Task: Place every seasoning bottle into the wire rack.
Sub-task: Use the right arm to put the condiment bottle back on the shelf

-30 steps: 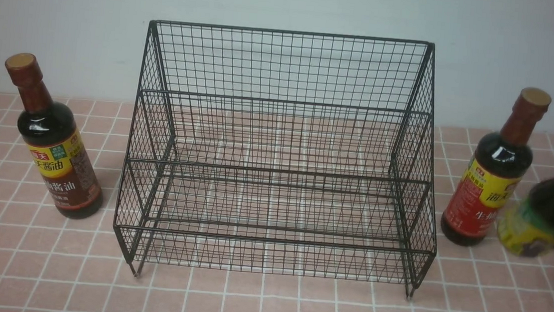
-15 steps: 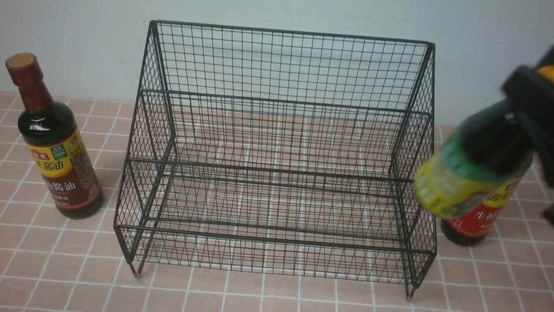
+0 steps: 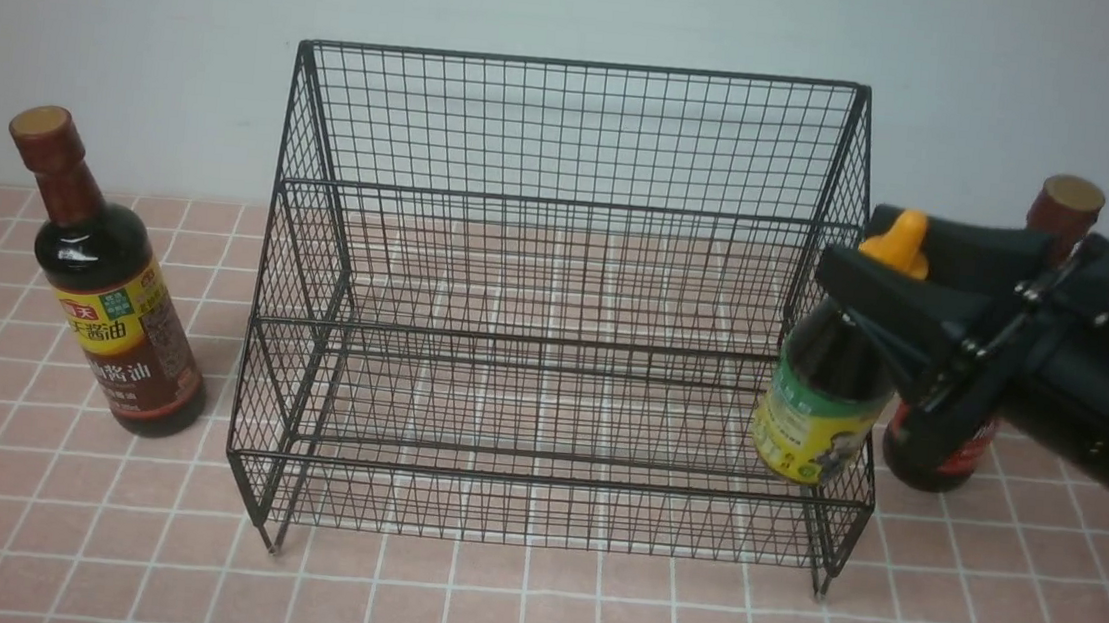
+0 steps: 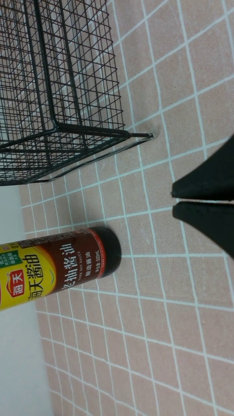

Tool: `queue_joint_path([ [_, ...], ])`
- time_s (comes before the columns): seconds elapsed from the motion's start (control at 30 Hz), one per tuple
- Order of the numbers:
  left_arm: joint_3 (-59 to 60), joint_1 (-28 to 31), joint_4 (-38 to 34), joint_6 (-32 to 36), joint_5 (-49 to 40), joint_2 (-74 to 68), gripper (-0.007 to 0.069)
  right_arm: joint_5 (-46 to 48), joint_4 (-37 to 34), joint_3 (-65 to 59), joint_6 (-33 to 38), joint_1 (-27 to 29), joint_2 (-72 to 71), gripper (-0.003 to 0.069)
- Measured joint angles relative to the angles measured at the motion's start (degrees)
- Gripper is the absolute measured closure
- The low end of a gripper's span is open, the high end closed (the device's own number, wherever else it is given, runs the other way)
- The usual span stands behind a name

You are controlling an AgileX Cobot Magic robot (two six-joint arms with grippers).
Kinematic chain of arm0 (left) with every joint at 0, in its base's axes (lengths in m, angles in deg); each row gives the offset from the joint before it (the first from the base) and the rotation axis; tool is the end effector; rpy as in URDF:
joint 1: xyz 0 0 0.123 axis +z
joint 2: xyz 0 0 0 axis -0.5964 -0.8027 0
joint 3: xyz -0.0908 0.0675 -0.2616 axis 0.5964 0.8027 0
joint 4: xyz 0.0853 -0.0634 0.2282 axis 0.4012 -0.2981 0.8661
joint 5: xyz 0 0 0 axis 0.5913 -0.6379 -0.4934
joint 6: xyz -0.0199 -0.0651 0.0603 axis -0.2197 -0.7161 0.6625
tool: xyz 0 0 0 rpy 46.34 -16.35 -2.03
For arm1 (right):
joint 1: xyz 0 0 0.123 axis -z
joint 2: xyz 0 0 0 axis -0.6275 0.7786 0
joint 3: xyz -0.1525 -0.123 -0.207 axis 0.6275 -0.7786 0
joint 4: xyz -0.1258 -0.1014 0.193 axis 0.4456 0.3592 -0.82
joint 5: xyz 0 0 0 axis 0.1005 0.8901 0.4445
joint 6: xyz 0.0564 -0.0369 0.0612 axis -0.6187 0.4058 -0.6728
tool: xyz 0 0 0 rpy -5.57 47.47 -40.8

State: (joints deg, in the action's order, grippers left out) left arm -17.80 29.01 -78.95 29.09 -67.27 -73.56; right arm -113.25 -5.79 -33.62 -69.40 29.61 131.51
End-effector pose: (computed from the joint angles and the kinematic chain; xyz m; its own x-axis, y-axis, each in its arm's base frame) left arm 0.0520 -0.0058 0.1708 -0.2863 0.1104 -0.9518 0.1417 0.9873 0.0719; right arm 0.2467 0.0888 0.2591 0.0404 -0.0901 -0.9951 -0.6575 0.7475 -0.0943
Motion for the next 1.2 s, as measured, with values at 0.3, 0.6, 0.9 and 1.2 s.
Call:
queue_joint_path([
  [0.3, 0.0, 0.0, 0.0, 0.0, 0.0, 0.0, 0.0631, -2.82, -2.05, 0.0, 4.75, -1.58, 6.64, 0.0384],
  [0.6, 0.0, 0.0, 0.0, 0.0, 0.0, 0.0, 0.0631, -2.94, -5.69, 0.36, 5.56, -4.48, 10.79, 0.0384],
  [0.9, 0.0, 0.0, 0.0, 0.0, 0.0, 0.0, 0.0631, 0.25, -6.41, 0.36, 5.56, -4.53, 11.85, 0.0378],
  [1.2, 0.0, 0.0, 0.0, 0.0, 0.0, 0.0, 0.0631, 2.55, -8.03, 0.51, 5.26, -4.53, 10.84, 0.0277],
])
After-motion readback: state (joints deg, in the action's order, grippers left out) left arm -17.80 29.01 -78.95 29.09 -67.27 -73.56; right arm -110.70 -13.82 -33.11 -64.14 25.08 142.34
